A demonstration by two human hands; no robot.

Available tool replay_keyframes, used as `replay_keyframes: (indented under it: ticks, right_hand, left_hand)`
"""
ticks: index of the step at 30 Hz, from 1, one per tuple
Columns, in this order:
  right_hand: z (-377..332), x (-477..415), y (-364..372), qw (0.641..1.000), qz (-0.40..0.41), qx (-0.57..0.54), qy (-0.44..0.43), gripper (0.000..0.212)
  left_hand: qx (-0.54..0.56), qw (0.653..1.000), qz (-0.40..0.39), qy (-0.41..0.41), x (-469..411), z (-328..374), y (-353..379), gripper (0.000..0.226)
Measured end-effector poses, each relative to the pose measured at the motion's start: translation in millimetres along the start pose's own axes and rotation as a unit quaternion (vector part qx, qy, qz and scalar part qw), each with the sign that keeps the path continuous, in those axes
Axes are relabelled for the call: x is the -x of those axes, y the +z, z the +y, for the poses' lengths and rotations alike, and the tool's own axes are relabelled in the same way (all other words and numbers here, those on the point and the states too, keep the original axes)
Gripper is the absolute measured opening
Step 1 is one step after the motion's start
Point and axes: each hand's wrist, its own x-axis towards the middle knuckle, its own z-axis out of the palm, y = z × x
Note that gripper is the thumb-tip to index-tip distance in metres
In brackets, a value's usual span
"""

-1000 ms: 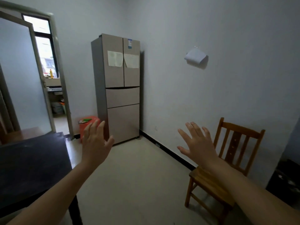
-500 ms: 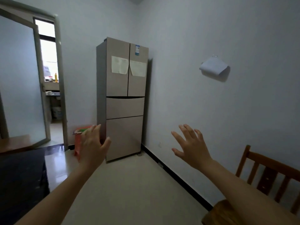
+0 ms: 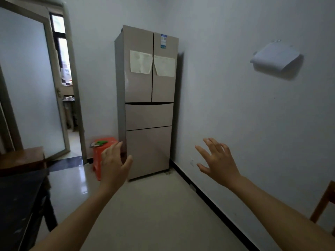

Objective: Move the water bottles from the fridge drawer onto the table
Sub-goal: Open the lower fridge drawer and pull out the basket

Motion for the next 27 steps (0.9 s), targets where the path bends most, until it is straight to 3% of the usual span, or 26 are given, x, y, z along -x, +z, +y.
replay_keyframes:
  ticks: [12, 17, 23, 27]
  right_hand:
    - [75, -105, 156, 0.996, 0.006, -0.088, -0.023, 0.079]
    - [63, -126, 226, 0.991, -0.014, -0.127, -0.049, 0.080]
    - [52, -171, 307, 0.985, -0.031, -0.141, -0.094, 0.085]
    - [41, -220, 349, 0.983, -0.036, -0.133, -0.119, 0.088]
  left_hand:
    - [-0.039, 0.997, 0.041, -0.058, -111, -13, 86, 0.078]
    - [-0.069, 0.992, 0.066, -0.086, -136, -42, 106, 0.071]
    - [-0.051, 0.981, 0.096, -0.160, -184, -105, 131, 0.042]
    - [-0.053, 0.974, 0.098, -0.196, -226, -148, 149, 0.042]
